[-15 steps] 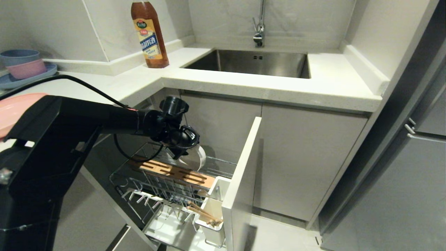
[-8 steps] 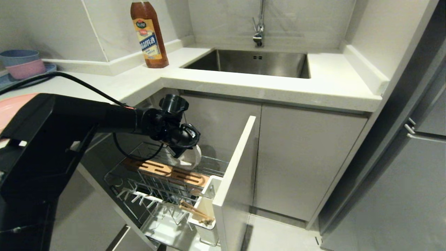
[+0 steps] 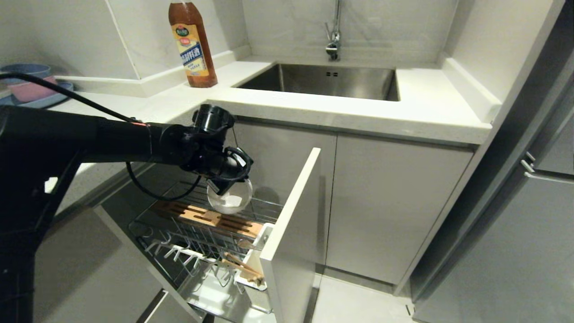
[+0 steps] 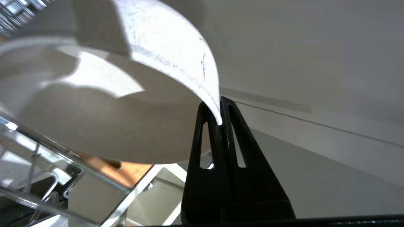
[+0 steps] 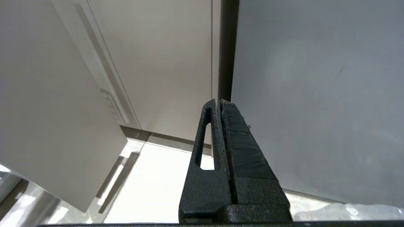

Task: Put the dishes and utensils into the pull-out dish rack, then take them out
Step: Take the bowl out of the cupboard

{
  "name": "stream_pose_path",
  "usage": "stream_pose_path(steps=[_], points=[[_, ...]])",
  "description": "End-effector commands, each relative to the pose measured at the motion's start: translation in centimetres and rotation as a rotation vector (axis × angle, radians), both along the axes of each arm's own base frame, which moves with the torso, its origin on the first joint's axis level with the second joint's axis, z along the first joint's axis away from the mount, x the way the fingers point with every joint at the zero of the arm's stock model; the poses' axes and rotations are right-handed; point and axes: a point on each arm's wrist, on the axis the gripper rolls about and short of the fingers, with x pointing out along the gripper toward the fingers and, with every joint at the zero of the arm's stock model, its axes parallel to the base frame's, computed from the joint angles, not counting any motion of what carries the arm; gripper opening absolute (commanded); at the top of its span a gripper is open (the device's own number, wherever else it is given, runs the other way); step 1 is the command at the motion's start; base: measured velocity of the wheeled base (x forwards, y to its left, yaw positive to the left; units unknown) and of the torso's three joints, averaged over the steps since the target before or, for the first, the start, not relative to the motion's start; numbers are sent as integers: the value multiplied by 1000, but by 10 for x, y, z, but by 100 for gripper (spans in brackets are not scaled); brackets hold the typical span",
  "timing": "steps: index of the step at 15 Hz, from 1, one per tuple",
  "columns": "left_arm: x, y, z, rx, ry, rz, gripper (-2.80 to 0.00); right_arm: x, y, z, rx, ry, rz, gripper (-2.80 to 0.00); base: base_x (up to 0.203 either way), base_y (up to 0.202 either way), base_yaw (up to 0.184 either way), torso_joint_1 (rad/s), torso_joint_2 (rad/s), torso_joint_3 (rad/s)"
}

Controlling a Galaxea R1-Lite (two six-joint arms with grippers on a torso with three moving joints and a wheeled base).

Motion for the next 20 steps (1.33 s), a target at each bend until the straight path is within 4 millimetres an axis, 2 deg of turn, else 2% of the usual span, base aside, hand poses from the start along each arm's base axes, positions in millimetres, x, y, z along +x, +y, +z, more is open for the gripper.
stream_pose_path(steps=[1,4,9,14,17,20], points=[[-9,-3,12,-15,-25,-12,-280,0,0,-1,1,3,1,-280,0,0,0,0,0,0],[-21,-10,22,-28,-36,-29,-280,0,0,-1,0,3,1,-280,0,0,0,0,0,0],[-62,-10,70,-61,-144,-60,-280,0,0,-1,1,3,0,-280,0,0,0,0,0,0],[-136,4,140,-78,-344,-65,-280,0,0,0,0,1,1,-280,0,0,0,0,0,0],[-192,28,180,-56,-506,-89,-280,0,0,-1,0,2,1,-280,0,0,0,0,0,0],[-238,64,219,72,-707,-50,-280,0,0,0,-1,2,1,-280,0,0,0,0,0,0]])
